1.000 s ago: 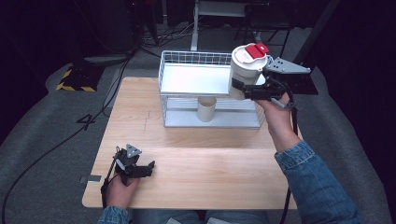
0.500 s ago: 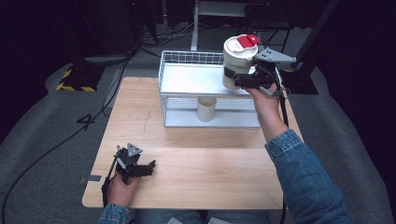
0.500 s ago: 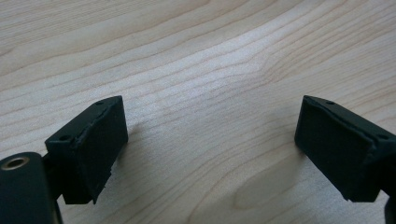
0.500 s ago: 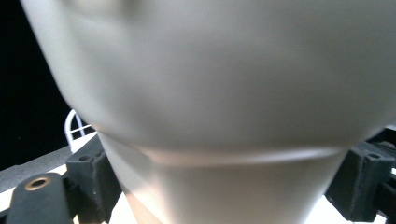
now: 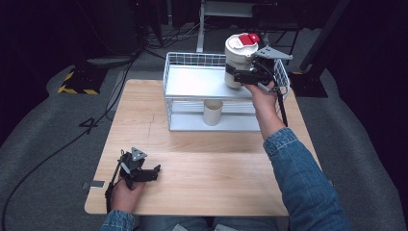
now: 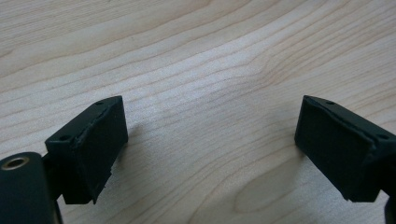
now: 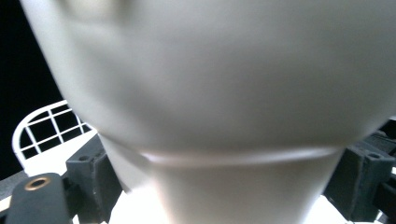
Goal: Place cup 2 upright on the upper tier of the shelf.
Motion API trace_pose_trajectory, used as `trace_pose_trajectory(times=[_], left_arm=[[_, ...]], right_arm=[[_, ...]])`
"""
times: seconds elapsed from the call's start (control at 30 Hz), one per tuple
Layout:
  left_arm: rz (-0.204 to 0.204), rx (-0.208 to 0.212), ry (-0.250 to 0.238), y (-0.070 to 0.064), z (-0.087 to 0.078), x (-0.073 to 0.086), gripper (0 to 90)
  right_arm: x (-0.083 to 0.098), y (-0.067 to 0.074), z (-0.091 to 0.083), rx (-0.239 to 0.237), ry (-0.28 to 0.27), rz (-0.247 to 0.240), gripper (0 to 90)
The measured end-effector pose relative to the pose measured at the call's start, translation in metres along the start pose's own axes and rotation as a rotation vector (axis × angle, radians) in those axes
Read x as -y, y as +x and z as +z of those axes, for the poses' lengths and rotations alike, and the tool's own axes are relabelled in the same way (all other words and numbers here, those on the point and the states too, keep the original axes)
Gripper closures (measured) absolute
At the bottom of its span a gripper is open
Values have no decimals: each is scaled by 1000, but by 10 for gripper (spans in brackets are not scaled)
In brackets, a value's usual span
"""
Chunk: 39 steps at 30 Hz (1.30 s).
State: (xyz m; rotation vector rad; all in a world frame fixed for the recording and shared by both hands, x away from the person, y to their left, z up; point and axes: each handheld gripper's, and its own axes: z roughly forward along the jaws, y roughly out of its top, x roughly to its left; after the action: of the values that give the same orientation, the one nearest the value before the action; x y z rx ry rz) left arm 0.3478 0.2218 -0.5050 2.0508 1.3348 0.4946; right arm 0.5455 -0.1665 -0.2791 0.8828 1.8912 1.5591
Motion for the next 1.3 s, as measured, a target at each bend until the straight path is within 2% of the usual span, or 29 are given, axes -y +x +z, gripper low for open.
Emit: trace_pose_trajectory(times=[0.17,0.23,0.47,1.03,1.3], left_arm=[[0,0,0,0,0,0,101],[0,0,0,0,0,0,101],[-1,0,0,0,0,0,101],[-1,1,0,0,0,0,101],[-1,1,0,0,0,0,101]], right_arm=[[2,-2,7,3,4,15,138],[3,-2,10,-1,5,38,138],[7,0,17,1,20,36,139],[11,-1,21,-4,37,42,138],[12,-2,19,-4,42,65,138]])
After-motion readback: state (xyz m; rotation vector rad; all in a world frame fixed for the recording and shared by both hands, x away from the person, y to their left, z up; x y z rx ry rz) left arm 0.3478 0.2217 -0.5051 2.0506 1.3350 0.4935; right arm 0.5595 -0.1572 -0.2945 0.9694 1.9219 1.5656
